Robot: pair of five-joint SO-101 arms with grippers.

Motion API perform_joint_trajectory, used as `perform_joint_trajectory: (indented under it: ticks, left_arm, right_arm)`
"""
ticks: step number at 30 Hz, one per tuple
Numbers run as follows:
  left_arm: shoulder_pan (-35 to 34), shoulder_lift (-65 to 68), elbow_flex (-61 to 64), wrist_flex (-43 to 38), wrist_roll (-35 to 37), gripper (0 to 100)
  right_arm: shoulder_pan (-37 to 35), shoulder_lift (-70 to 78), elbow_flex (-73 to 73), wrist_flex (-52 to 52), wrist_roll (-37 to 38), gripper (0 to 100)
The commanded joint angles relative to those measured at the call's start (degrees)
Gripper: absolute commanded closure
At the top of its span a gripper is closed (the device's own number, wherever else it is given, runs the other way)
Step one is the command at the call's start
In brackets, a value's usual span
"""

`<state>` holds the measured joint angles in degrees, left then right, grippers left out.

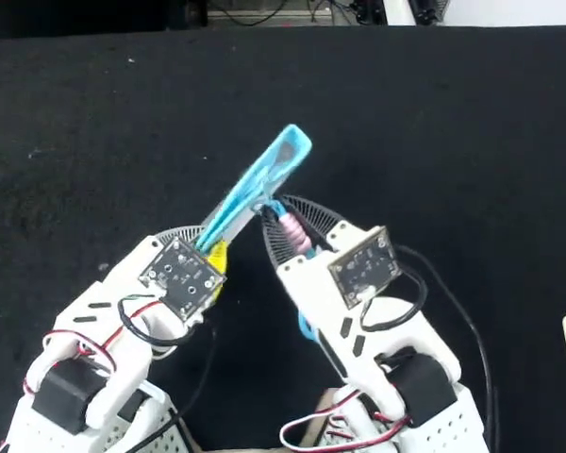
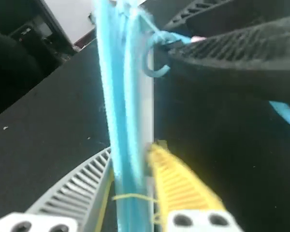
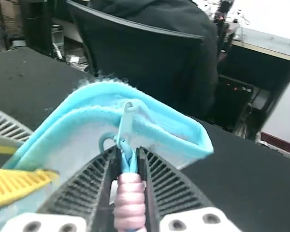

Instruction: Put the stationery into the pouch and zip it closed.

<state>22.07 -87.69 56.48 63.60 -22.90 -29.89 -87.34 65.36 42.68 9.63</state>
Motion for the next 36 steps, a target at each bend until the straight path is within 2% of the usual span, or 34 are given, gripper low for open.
perform_joint_trajectory:
  ticks: [1, 8, 13, 20, 32, 35, 36]
  left_arm:
    - [-0.66, 3.43, -1.27, -0.97, -0.44, 83]
    - [-0.57, 13.98, -5.49, -7.82, -0.44, 86]
    - [-0.48, 19.08, -8.22, -6.95, -0.44, 86]
    - [-0.31, 15.74, -11.82, -2.37, -0.44, 86]
    - [0.13, 14.86, -14.02, -1.93, -0.44, 87]
    - [0.13, 14.86, -13.58, 0.18, -0.44, 98]
    - [0.13, 14.77, -13.49, 1.05, -0.44, 97]
  right_arm:
    - [-1.93, 0.04, -2.51, 0.62, 0.44, 98.8]
    - [-1.93, 0.04, -2.15, 0.62, 0.35, 98.8]
    - [-1.67, 0.04, -1.98, 0.62, 0.35, 98.8]
    - [-1.58, 0.04, -1.98, 0.62, 0.35, 98.8]
    - [-1.49, 0.04, -2.07, 0.62, 0.35, 98.8]
    - [-0.09, 0.04, -2.51, 0.62, 0.35, 98.8]
    - [0.88, -0.04, -2.59, 0.44, 0.26, 98.8]
